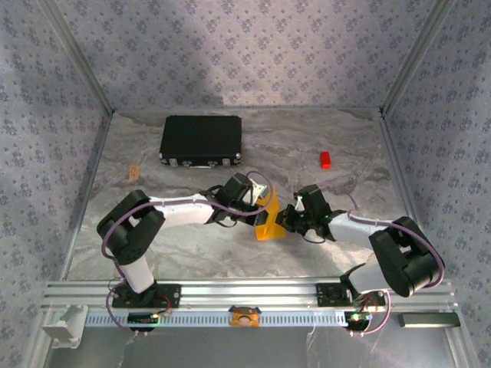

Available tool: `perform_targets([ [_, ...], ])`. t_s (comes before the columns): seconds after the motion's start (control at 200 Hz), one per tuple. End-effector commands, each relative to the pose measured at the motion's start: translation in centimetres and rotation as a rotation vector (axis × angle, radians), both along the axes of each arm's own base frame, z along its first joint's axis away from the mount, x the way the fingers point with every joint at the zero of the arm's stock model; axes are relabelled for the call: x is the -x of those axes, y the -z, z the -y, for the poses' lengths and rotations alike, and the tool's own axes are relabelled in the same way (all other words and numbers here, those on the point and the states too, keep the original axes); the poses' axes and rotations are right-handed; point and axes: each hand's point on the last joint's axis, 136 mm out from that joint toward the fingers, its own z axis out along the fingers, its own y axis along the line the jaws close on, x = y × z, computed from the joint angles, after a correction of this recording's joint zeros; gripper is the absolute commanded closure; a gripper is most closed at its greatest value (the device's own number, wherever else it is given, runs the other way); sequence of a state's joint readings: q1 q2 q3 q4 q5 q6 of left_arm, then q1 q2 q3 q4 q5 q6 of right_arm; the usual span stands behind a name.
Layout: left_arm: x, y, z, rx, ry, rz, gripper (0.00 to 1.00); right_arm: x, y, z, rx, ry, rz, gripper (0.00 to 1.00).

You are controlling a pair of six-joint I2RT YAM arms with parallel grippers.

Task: Fold a paper plane with a square sheet of paper (pick it up from the middle)
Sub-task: Fold the triangle a second time at the center of the table.

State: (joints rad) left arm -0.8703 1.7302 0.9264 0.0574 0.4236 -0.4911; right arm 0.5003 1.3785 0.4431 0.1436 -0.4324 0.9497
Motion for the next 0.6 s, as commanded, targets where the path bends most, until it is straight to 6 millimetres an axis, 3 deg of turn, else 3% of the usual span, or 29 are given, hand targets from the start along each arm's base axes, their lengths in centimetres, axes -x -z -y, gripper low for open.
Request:
perform_targets([
  [0.0, 0.1, 0.3, -0.1, 0.008, 0.012, -0.011, 1.0, 0.2, 1.0, 0.8, 0.086, 0.003, -0.032, 0.95],
  [0.15, 0.2, 0.8, -0.3, -0.008, 0.011, -0.018, 1.0, 0.5, 2.0, 1.1, 0.138, -0.014, -0.058, 0.96],
  [0.345, -0.3, 1.6, -1.1, -0.037, 0.004, -0.025, 1.0, 1.8, 3.9, 3.8, 0.324, -0.029, -0.117, 0.98],
  [0.595, -2.0, 3.4, -2.1, -0.081, -0.047, -0.018, 1.0, 1.5, 3.7, 3.4, 0.31, -0.048, -0.092, 0.98],
])
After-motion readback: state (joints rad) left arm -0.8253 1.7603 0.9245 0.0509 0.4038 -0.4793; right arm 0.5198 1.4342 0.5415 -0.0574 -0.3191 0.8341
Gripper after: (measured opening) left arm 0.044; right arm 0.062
